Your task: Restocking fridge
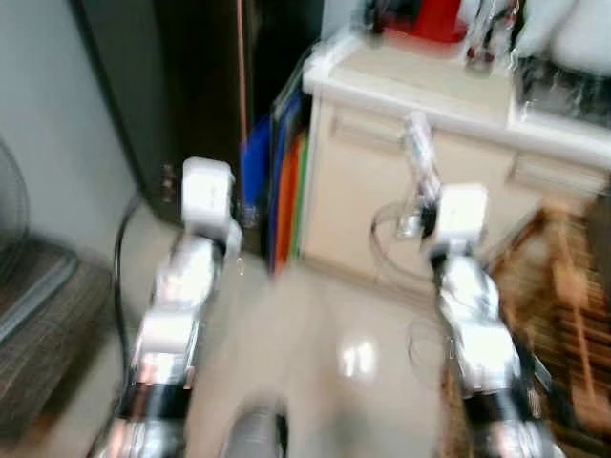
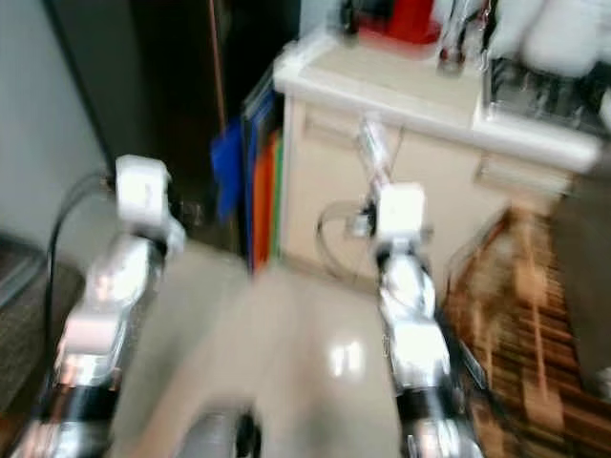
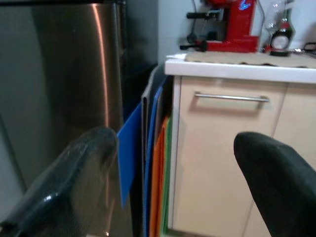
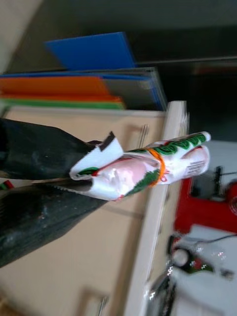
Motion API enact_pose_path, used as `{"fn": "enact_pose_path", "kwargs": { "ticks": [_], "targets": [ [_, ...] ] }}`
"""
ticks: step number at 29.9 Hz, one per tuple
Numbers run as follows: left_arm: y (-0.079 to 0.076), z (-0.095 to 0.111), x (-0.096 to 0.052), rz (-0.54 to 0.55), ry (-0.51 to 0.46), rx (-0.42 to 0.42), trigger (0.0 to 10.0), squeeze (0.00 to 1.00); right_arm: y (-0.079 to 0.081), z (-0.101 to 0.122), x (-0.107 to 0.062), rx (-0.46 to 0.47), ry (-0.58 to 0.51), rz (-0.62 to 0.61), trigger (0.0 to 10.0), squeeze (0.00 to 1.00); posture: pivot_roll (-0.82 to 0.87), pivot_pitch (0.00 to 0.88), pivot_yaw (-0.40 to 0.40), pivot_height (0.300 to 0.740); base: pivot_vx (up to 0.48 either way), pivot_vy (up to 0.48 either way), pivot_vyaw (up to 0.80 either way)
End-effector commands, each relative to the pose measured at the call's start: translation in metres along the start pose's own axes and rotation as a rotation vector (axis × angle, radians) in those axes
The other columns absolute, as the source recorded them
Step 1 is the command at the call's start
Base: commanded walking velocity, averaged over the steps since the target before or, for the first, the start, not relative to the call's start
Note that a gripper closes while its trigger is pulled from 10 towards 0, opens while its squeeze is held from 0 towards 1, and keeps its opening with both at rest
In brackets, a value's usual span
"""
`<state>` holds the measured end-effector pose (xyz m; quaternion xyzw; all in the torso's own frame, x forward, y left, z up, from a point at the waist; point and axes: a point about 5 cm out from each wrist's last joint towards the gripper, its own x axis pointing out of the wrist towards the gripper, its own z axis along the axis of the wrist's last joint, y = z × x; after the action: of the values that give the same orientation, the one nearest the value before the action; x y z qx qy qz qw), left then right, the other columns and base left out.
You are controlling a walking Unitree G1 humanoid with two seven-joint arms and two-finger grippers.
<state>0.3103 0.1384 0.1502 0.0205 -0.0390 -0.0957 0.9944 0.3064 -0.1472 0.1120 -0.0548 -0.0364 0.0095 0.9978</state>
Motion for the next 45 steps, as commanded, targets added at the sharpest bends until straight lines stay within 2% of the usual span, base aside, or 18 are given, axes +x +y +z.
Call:
{"fn": "enact_pose_path", "kwargs": {
  "ticks": [1,4,17,26,33,43,45],
  "targets": [
    [-0.008,0.012,0.007,-0.04,-0.041,0.012,10.0,0.0,-0.007,0.012,0.006,-0.003,-0.047,-0.023,0.0,0.0,0.18,0.0,-0.068,0.74,0.0,0.0,-0.77],
    [-0.011,0.011,0.005,-0.056,-0.042,0.036,10.0,0.0,-0.008,0.011,0.006,-0.005,-0.045,-0.023,0.0,0.0,0.18,0.0,-0.064,0.74,0.0,0.0,-0.77],
    [-0.014,0.012,0.005,-0.103,-0.051,0.034,10.0,0.0,-0.01,0.008,0.003,-0.008,-0.046,-0.037,0.0,0.0,0.17,0.0,-0.049,0.74,0.0,0.0,-0.77],
    [-0.022,0.017,0.004,-0.183,-0.102,0.017,10.0,0.0,-0.012,0.008,0.002,-0.014,-0.051,-0.047,0.0,0.0,0.16,0.0,-0.048,0.74,0.0,-0.445,-0.76],
    [-0.025,0.02,0.003,-0.214,-0.12,0.026,10.0,0.0,-0.012,0.008,0.002,-0.015,-0.053,-0.051,0.0,0.0,0.16,0.0,-0.049,0.74,0.251,-0.407,-0.76],
    [-0.023,0.019,0.004,-0.206,-0.117,0.032,10.0,0.0,-0.012,0.007,0.002,-0.019,-0.054,-0.05,0.0,0.0,0.16,0.0,-0.052,0.74,0.286,-0.381,-0.76],
    [-0.023,0.017,0.004,-0.199,-0.108,0.026,10.0,0.0,-0.011,0.011,0.001,-0.008,-0.085,-0.039,0.0,0.0,0.15,0.0,-0.052,0.74,0.375,-0.294,-0.37]
  ]
}}
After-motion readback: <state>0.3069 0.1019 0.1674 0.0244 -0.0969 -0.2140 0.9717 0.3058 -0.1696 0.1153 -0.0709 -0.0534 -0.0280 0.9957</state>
